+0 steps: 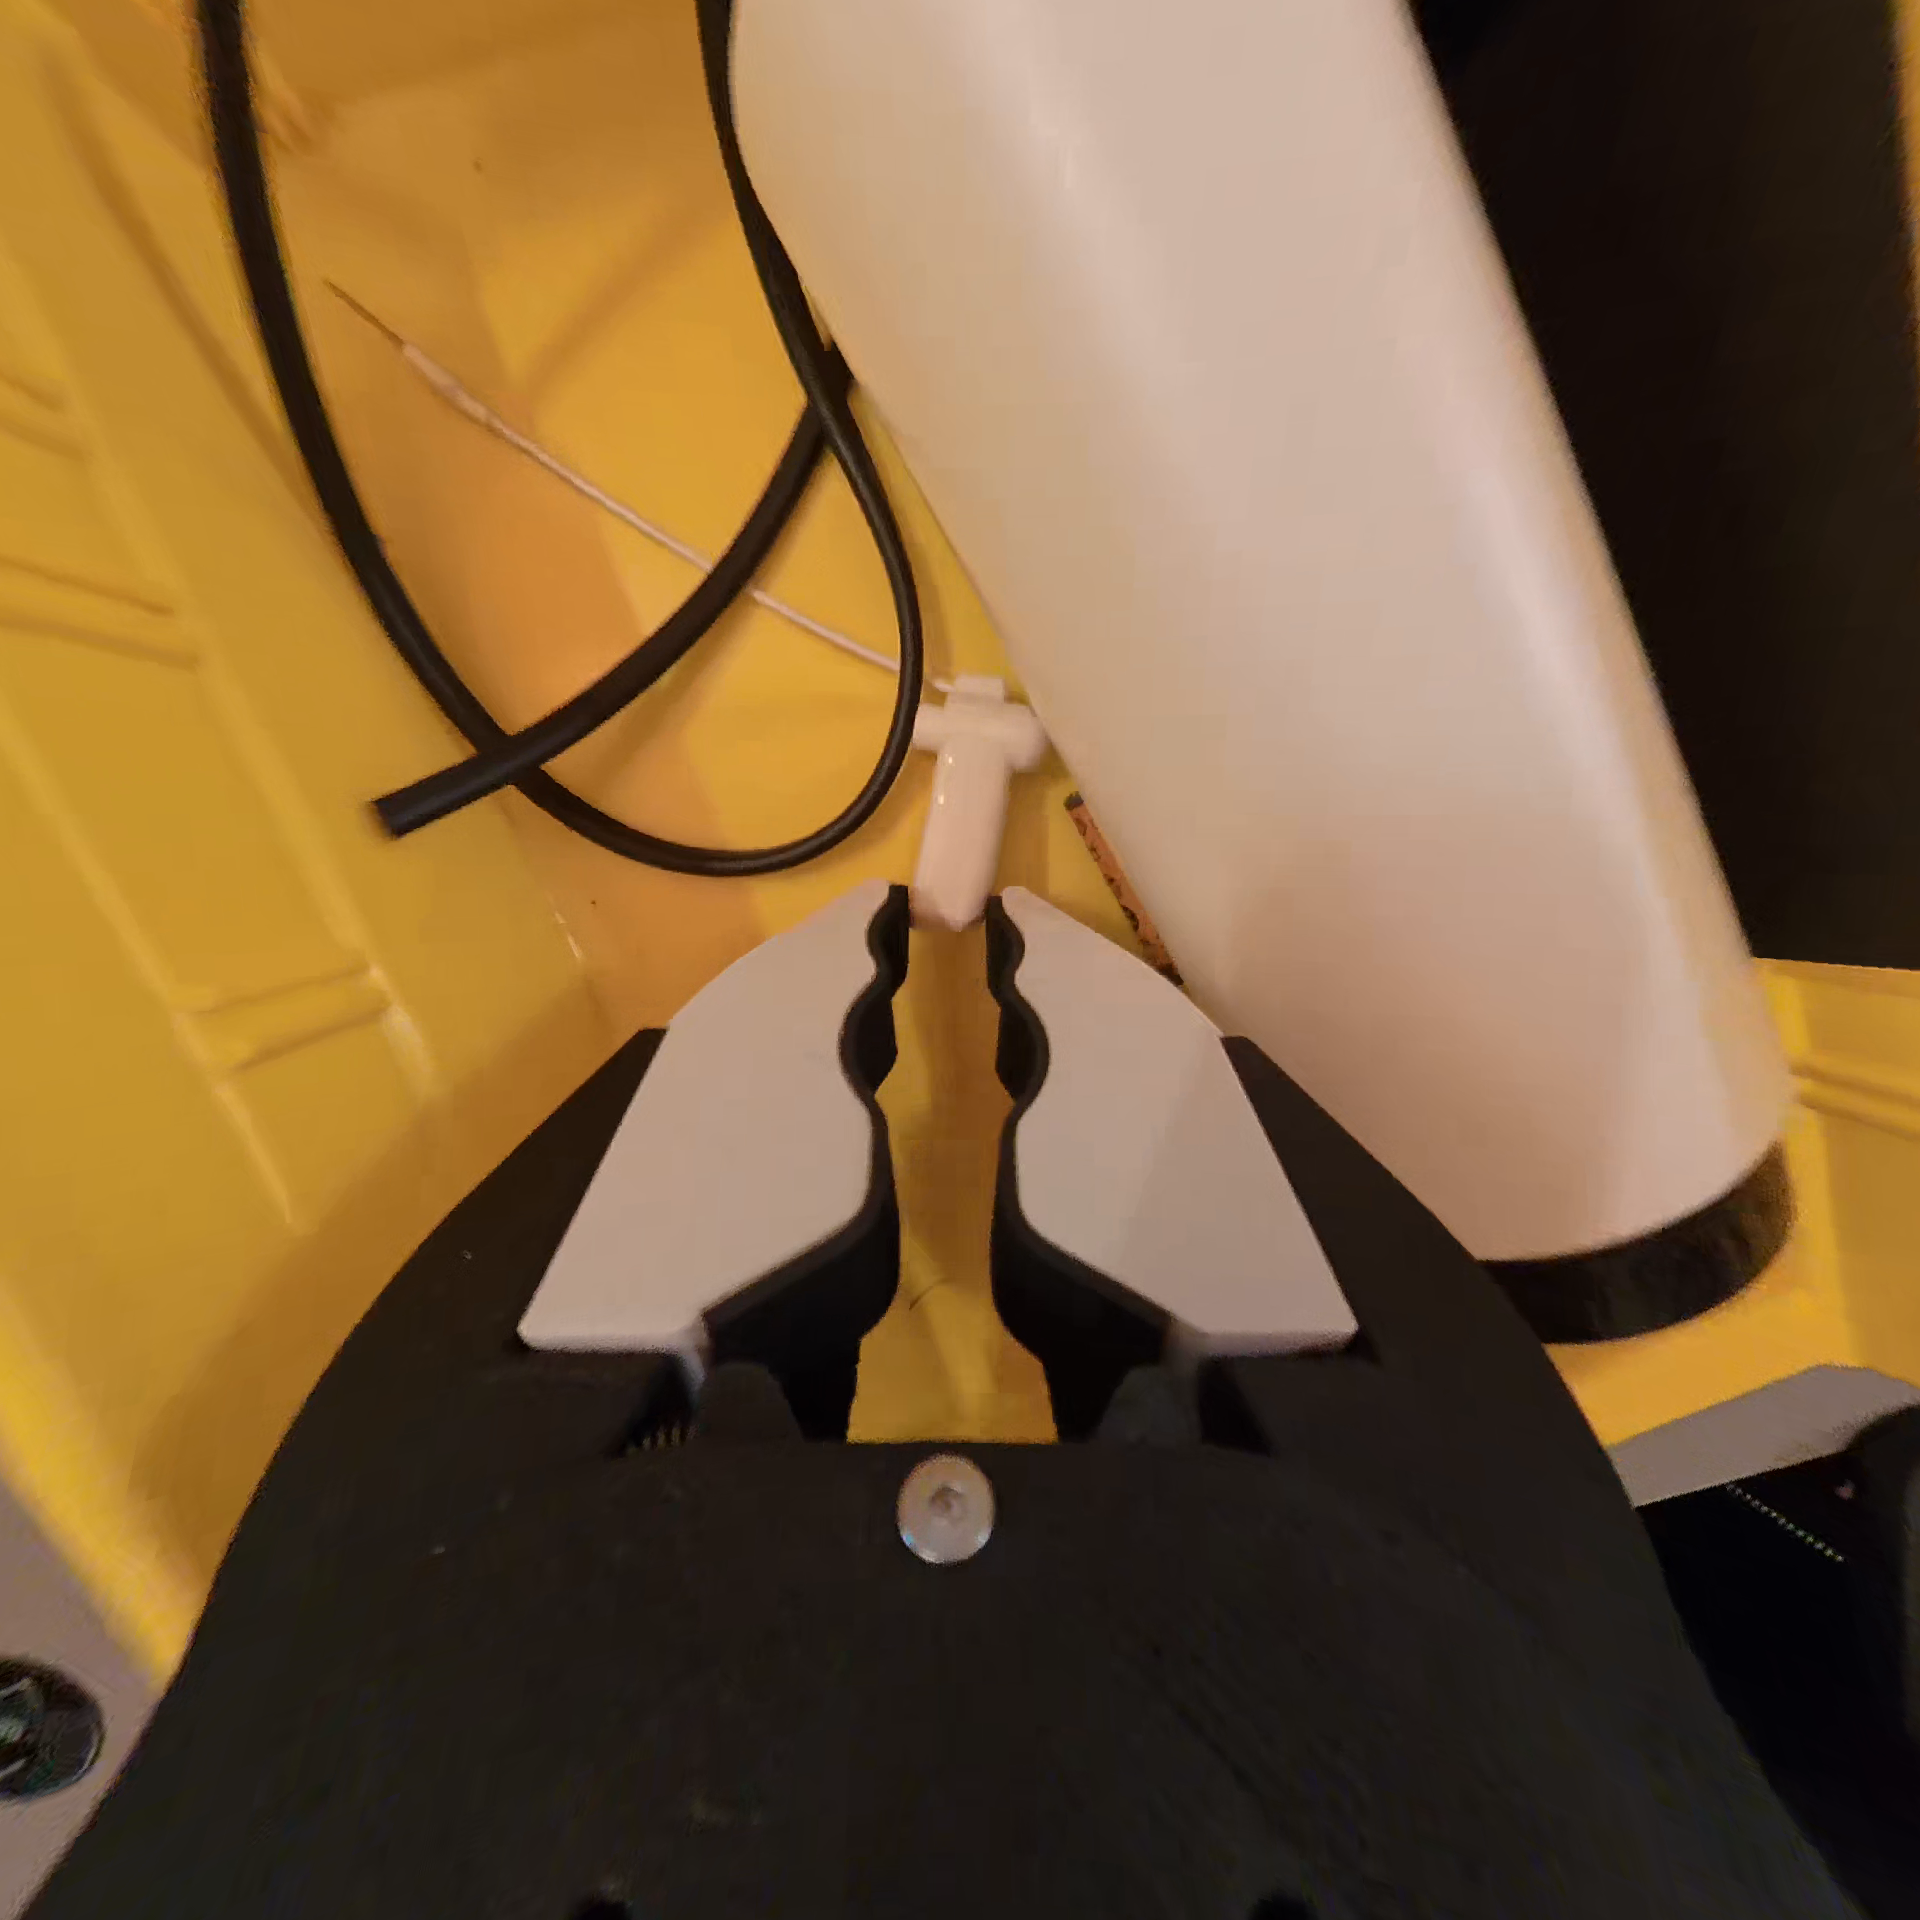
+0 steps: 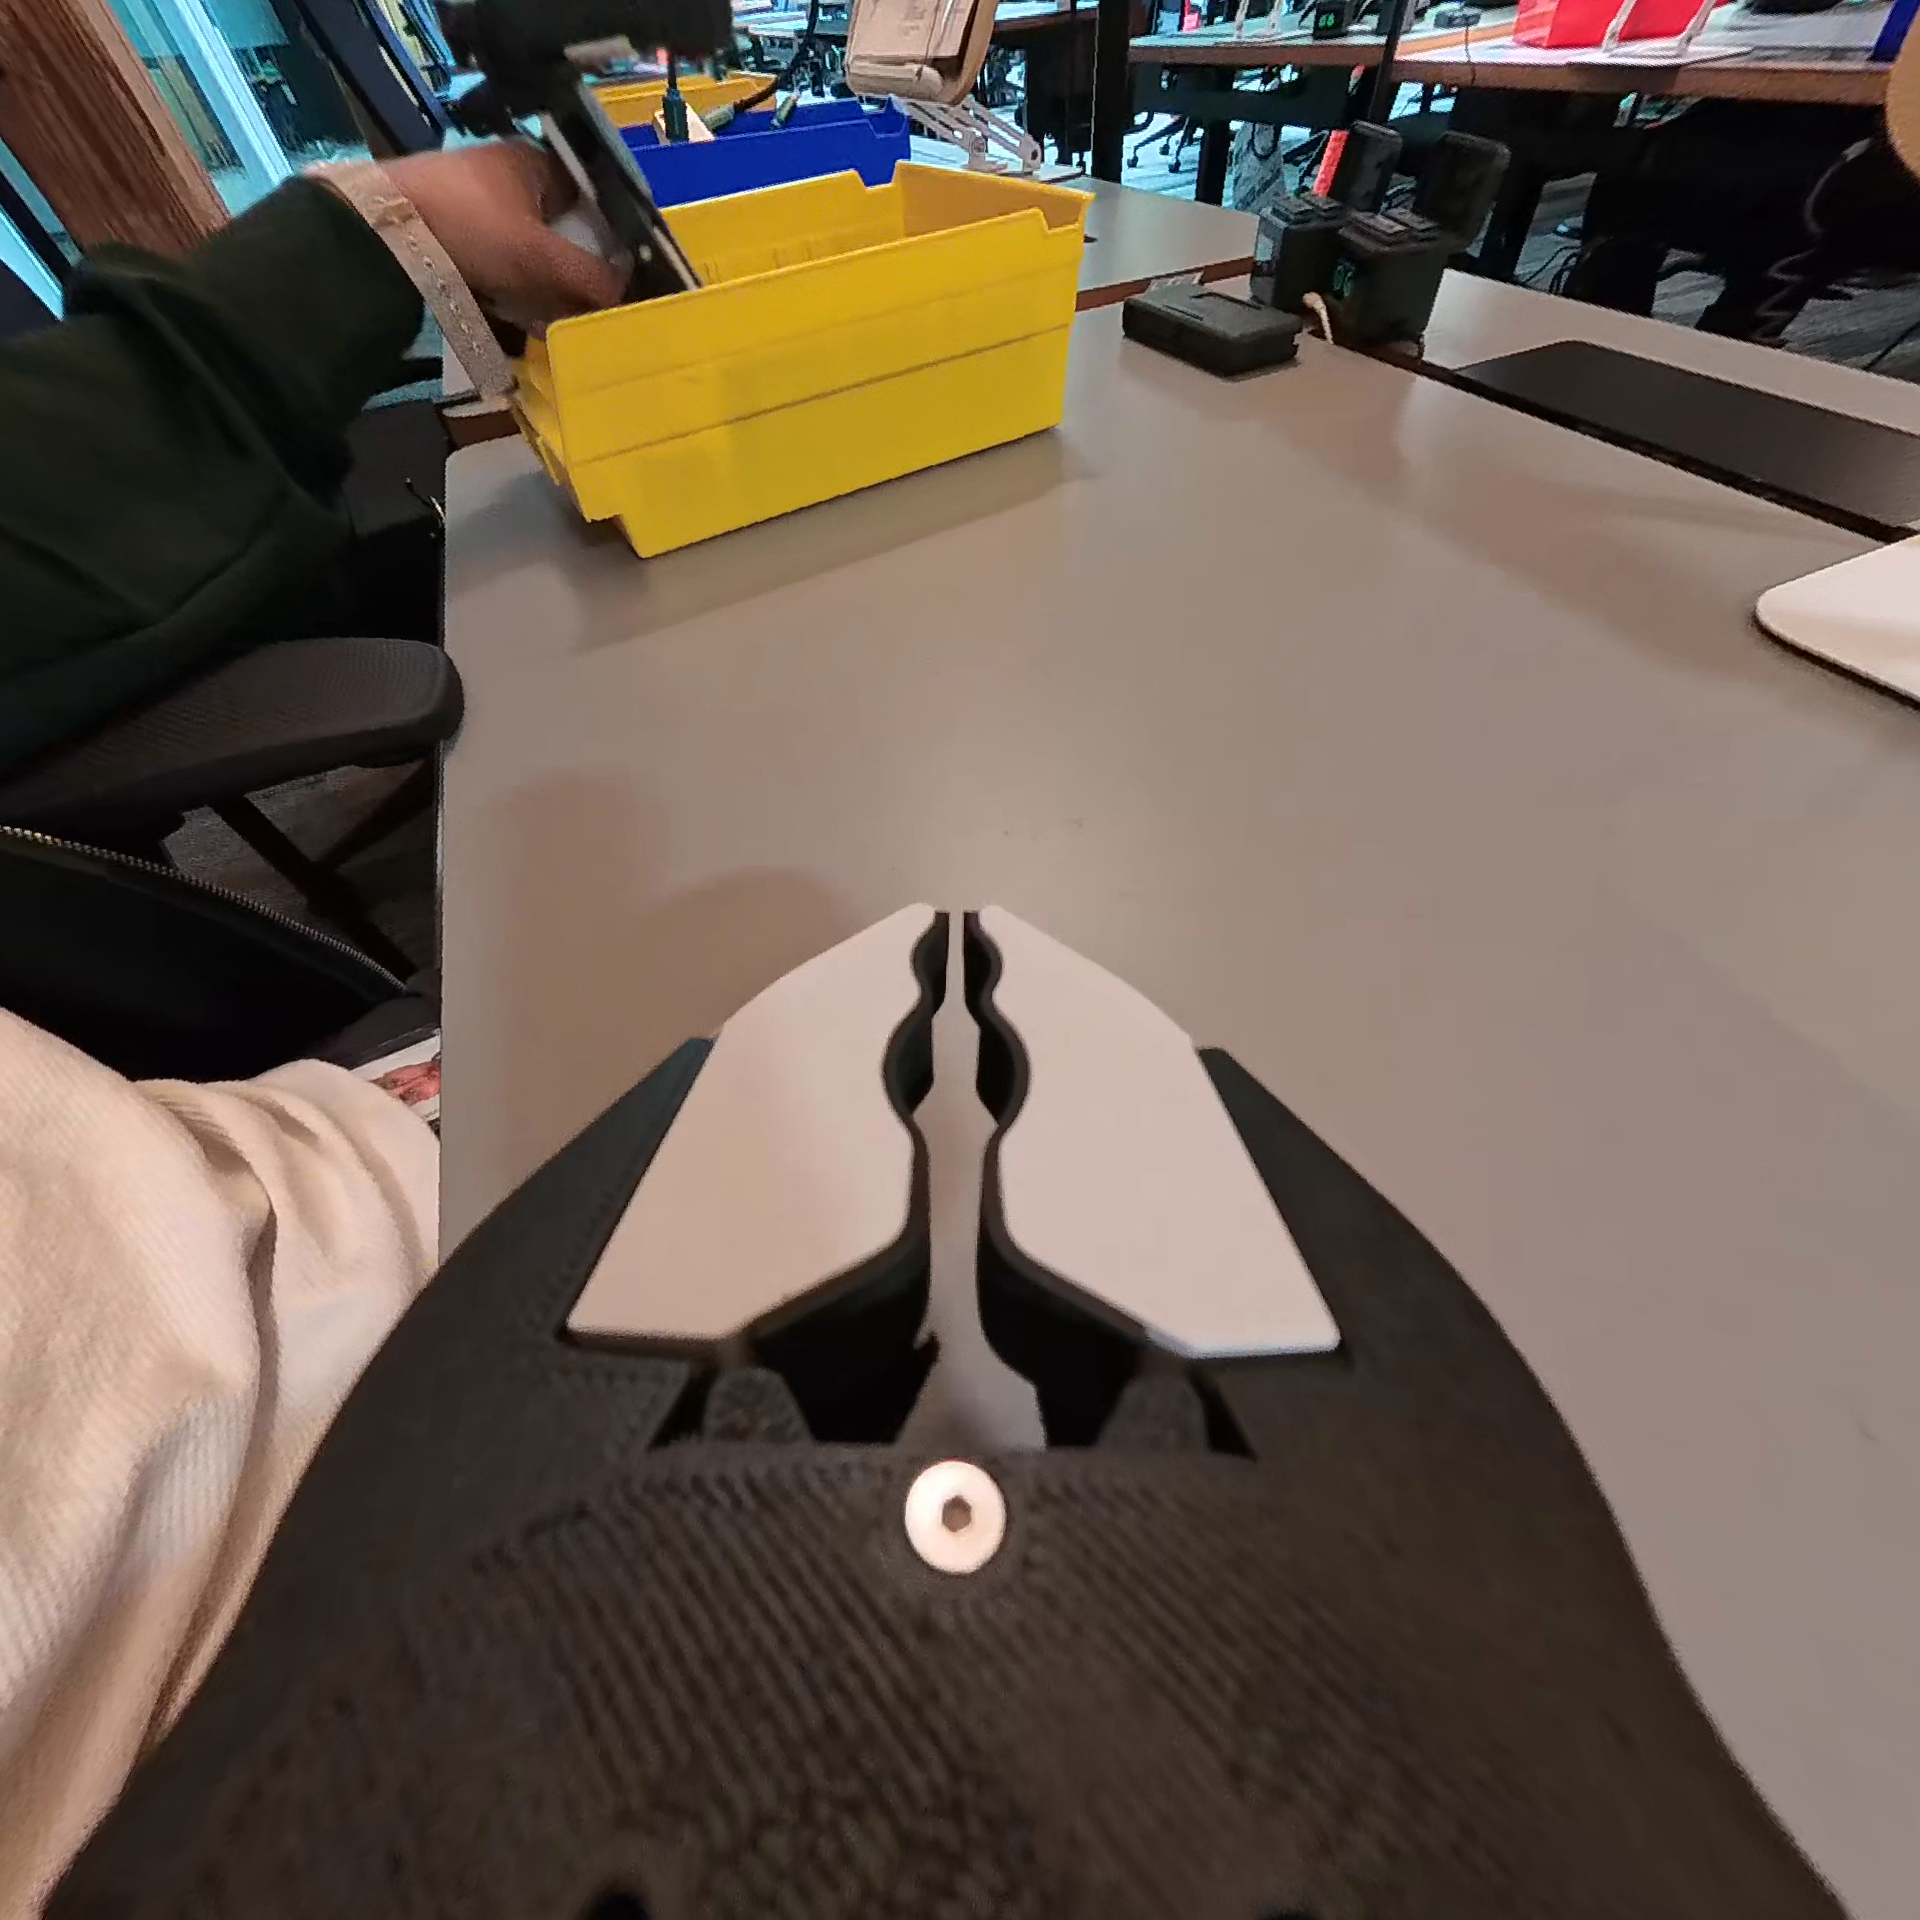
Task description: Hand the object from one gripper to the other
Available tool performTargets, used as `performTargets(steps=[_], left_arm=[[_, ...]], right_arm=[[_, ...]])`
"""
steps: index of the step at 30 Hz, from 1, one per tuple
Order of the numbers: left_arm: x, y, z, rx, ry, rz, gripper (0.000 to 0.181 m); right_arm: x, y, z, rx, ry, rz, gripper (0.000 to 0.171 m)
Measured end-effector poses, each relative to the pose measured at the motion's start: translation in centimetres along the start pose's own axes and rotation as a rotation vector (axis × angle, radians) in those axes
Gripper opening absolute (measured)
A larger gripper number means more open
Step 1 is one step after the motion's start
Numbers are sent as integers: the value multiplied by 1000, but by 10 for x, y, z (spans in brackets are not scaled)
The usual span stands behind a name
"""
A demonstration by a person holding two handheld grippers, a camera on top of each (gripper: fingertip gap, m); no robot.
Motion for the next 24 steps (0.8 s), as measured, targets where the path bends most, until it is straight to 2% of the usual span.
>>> performTargets(steps=[5,10,15,19,24], left_arm=[[3,-57,15,235,-74,-21,14],[17,-127,28,592,-126,-78,14],[56,-185,40,978,-87,-373,13],[99,-197,58,1031,35,-541,13],[181,-182,92,1032,263,-695,13]], right_arm=[[0,-1,0,4,8,1,2],[0,-1,0,10,14,3,2],[-2,0,0,8,10,5,3],[-3,1,1,6,4,6,2],[-4,-1,3,17,-2,-2,2]])
Point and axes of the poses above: each gripper's, where its closed fingertips meet, y out along the fingers, z out of its top, x = y × z across the jaws, the point moved 8 cm from there along -y, back along the fingers, and after that the axes turned 1 degree about y, right-handed, at the moved point
